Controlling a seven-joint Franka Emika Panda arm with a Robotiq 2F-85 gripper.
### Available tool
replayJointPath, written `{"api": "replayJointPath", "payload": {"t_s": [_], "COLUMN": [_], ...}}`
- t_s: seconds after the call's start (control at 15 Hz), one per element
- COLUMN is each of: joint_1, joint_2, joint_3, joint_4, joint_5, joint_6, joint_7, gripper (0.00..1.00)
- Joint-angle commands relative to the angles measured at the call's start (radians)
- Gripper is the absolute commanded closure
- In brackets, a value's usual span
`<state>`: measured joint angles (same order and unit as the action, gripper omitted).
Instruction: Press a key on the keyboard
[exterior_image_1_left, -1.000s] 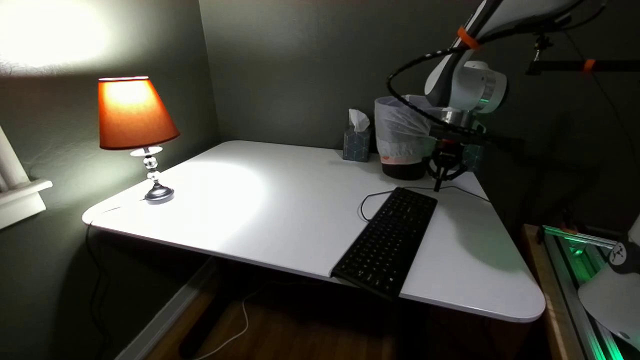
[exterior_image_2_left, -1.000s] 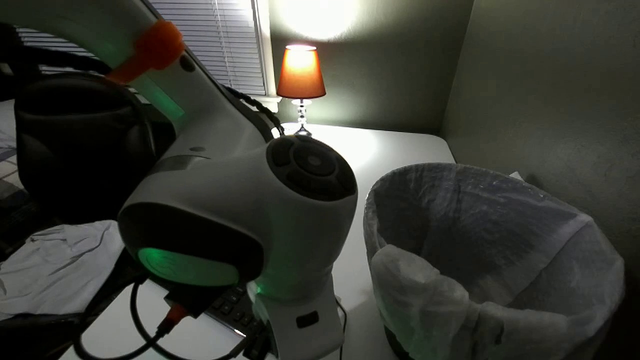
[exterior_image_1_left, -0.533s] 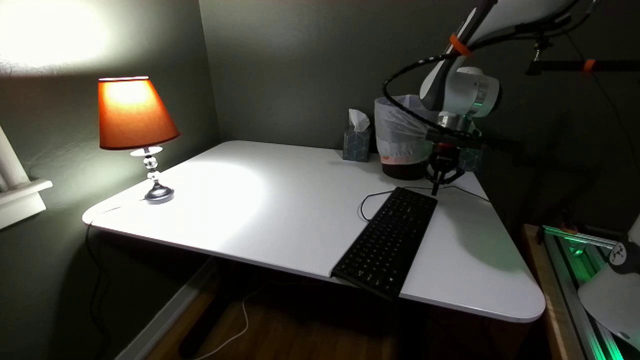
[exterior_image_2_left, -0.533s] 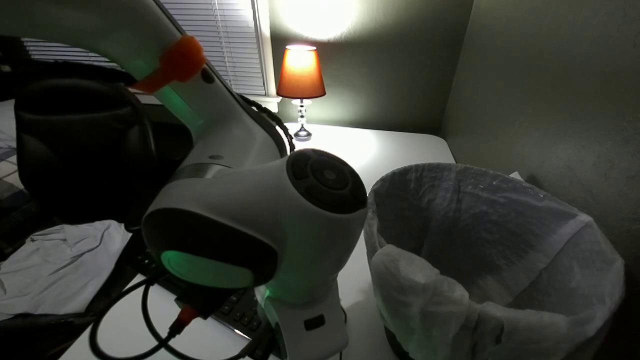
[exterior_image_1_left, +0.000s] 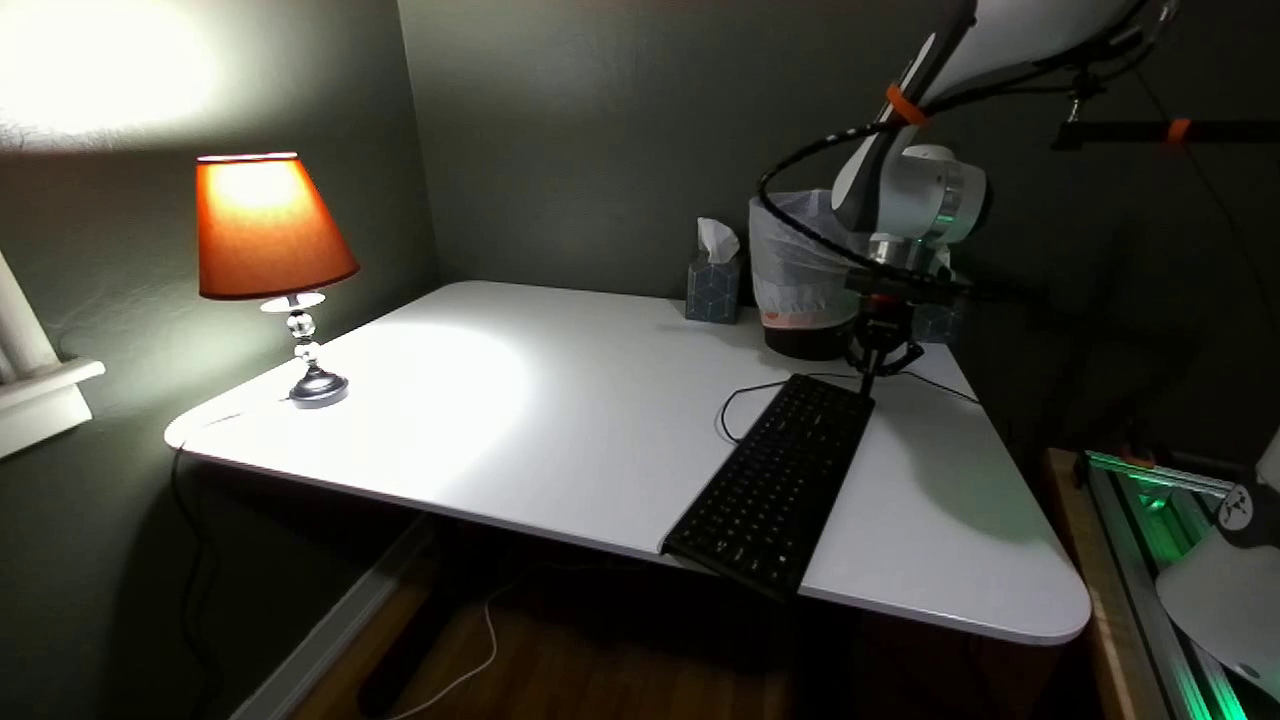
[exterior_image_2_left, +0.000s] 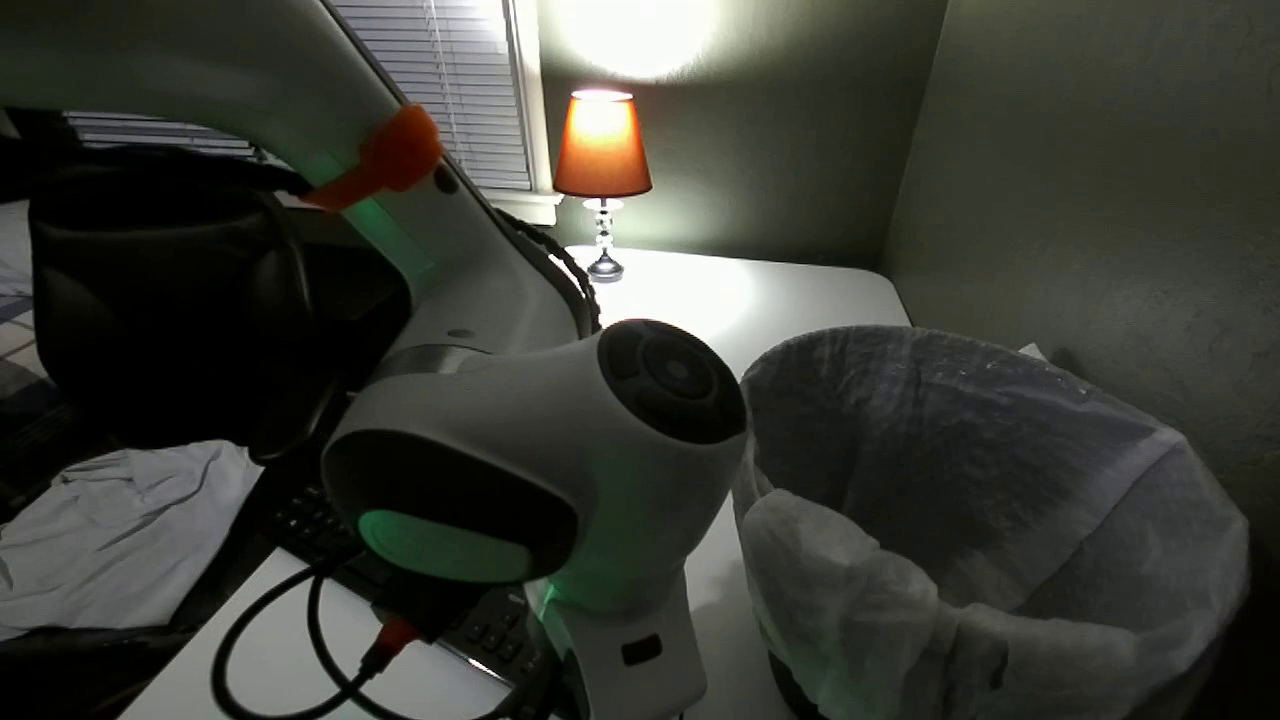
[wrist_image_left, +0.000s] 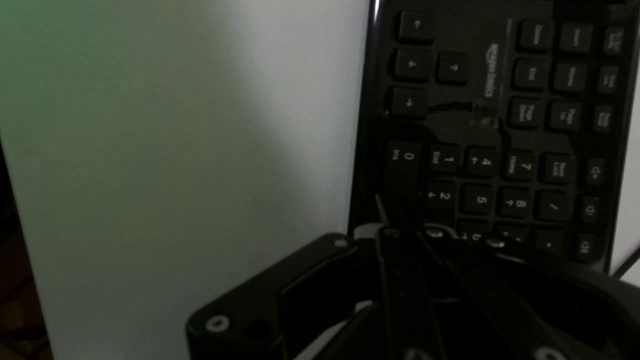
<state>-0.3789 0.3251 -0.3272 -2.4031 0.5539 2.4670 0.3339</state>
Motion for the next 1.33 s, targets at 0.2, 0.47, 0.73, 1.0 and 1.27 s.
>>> {"api": "replayJointPath", "payload": {"t_s": [0.2,0.47,0.73,1.0,1.27], "joint_1": [-0.028,-0.031,-0.032,-0.035,-0.036], "joint_2": [0.048,0.064,0.077,0.089,0.095], "joint_3": [0.028,0.035,0.034,0.032,0.029], "joint_4": [0.051,0.065,0.076,0.090,0.098], "joint_5": [0.049,0.058,0.056,0.053,0.049], "joint_6": [-0.033,-0.037,-0.047,-0.074,-0.084], "joint_7": [-0.039,-0.042,-0.037,-0.030,-0.028], "gripper": [1.00,1.00,1.00,1.00,1.00]}}
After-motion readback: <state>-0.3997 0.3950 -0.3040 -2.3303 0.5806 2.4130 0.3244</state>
